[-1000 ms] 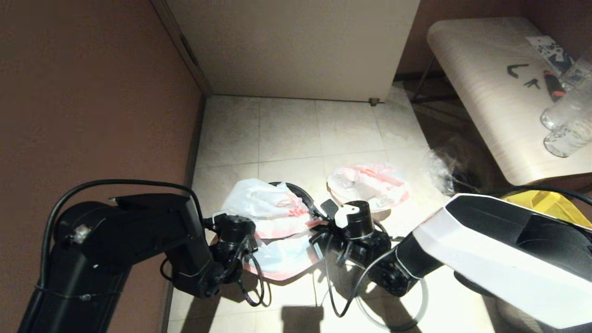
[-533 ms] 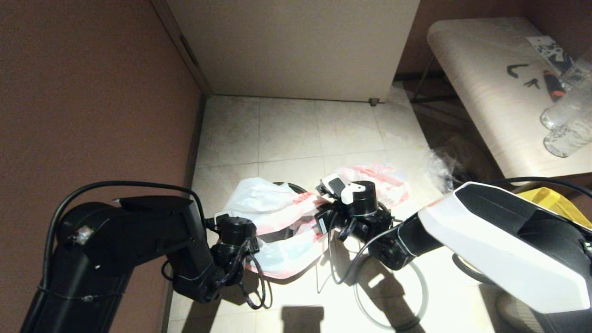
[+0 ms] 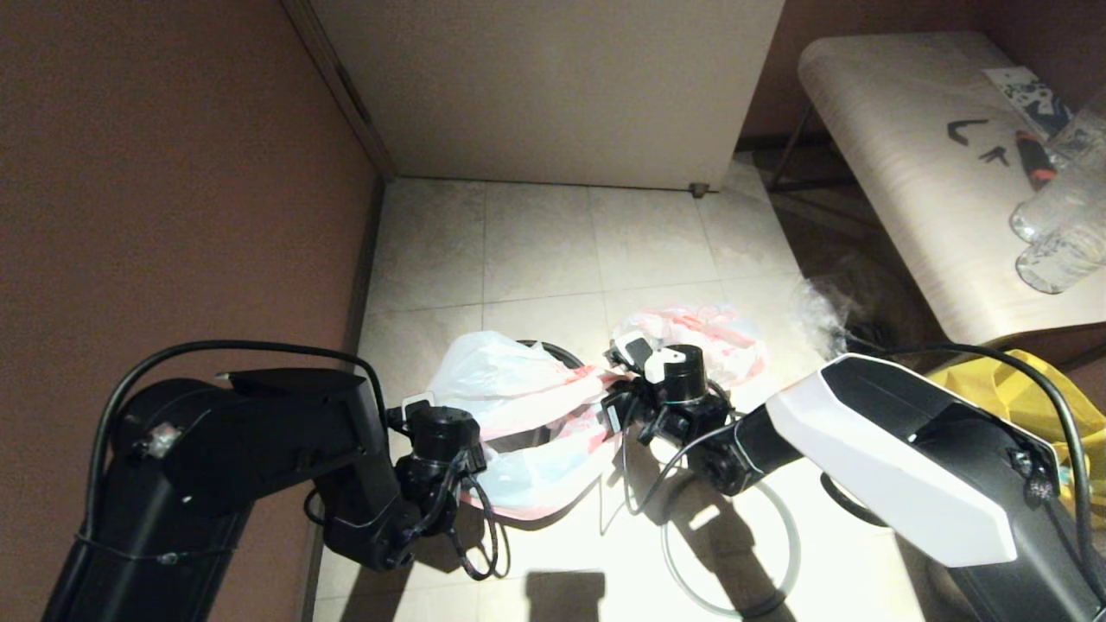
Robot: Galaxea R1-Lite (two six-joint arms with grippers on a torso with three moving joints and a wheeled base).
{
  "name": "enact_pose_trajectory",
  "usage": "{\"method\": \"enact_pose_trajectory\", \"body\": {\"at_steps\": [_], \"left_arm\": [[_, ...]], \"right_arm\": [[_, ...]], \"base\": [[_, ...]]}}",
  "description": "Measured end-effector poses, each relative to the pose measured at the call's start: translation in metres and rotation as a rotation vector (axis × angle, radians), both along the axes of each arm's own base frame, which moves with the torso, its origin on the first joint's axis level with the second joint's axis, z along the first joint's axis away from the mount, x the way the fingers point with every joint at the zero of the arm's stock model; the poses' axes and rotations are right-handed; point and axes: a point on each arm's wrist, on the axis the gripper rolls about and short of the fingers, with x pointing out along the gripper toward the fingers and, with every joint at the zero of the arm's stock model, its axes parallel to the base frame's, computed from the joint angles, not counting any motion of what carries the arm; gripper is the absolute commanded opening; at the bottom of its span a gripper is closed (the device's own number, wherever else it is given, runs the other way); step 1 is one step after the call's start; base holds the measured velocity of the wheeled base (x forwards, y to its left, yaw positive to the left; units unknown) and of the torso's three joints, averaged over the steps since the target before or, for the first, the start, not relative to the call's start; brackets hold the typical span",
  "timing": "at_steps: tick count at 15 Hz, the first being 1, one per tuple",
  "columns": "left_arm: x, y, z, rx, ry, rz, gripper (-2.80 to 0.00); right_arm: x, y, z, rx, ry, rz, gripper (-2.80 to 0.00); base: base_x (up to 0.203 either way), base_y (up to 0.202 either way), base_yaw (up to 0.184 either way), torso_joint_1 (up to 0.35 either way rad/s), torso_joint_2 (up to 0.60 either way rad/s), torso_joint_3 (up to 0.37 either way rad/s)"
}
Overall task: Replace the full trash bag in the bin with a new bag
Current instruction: Put the new garbage bag on the trash can
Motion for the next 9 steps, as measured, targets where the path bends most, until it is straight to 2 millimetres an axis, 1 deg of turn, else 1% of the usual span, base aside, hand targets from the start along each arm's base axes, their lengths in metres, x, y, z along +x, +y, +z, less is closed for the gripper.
{"method": "enact_pose_trajectory", "body": {"at_steps": [2, 4, 7, 9], "left_arm": [[-0.001, -0.001, 0.000, 0.000, -0.002, -0.003, -2.80], [-0.003, -0.002, -0.001, 0.004, 0.003, -0.009, -2.80], [-0.007, -0.005, -0.003, 0.015, 0.016, -0.025, -2.80], [-0.008, -0.005, -0.004, 0.016, 0.022, -0.030, -2.80]], "right_arm": [[0.004, 0.000, -0.012, -0.004, 0.010, -0.004, -2.80], [0.010, 0.003, -0.019, 0.001, 0.002, -0.006, -2.80], [0.021, 0.002, -0.021, 0.018, -0.022, -0.022, -2.80], [0.025, 0.005, -0.019, 0.041, -0.041, -0.033, -2.80]], "base": [[0.000, 0.000, 0.000, 0.000, 0.00, 0.000], [0.000, 0.000, 0.000, 0.000, 0.00, 0.000], [0.000, 0.000, 0.000, 0.000, 0.00, 0.000], [0.000, 0.000, 0.000, 0.000, 0.00, 0.000]]}}
